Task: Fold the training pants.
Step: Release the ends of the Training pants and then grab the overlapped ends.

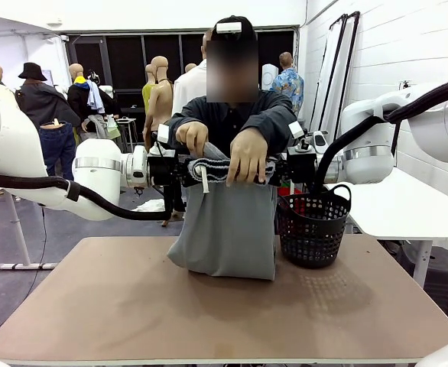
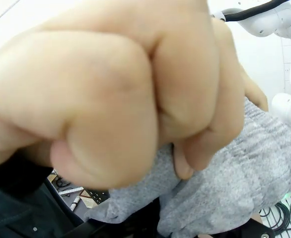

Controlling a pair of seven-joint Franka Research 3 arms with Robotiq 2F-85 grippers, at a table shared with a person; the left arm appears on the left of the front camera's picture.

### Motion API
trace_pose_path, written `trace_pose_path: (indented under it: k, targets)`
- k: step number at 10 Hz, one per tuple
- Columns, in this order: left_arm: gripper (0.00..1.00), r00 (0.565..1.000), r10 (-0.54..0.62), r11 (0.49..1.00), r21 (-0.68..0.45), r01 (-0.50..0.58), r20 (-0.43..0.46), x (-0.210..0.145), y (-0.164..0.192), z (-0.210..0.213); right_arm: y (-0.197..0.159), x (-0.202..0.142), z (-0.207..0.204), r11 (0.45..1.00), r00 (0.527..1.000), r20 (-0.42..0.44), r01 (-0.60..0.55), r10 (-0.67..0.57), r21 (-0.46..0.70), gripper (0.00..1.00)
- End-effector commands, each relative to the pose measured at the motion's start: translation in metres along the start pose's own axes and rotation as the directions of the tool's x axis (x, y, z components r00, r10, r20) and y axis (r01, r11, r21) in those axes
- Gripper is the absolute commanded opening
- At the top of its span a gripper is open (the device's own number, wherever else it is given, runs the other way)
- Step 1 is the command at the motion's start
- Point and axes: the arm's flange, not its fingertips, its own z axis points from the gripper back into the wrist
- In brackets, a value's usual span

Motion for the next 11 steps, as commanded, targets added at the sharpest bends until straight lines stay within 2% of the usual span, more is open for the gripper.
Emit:
trace_pose_path:
  k: [1,11]
  targets:
    - [0.0,1.0,-0.003,1.0,-0.003,0.003,0.006,0.0026,0.0,0.0003,0.0018,0.0008,0.0002,1.0,1.0,0.002,-0.01,0.01,0.002,0.0]
    - [0.0,1.0,-0.003,1.0,-0.003,0.003,0.006,0.0026,0.0,0.0003,0.0018,0.0008,0.0002,1.0,1.0,0.002,-0.01,0.01,0.002,0.0]
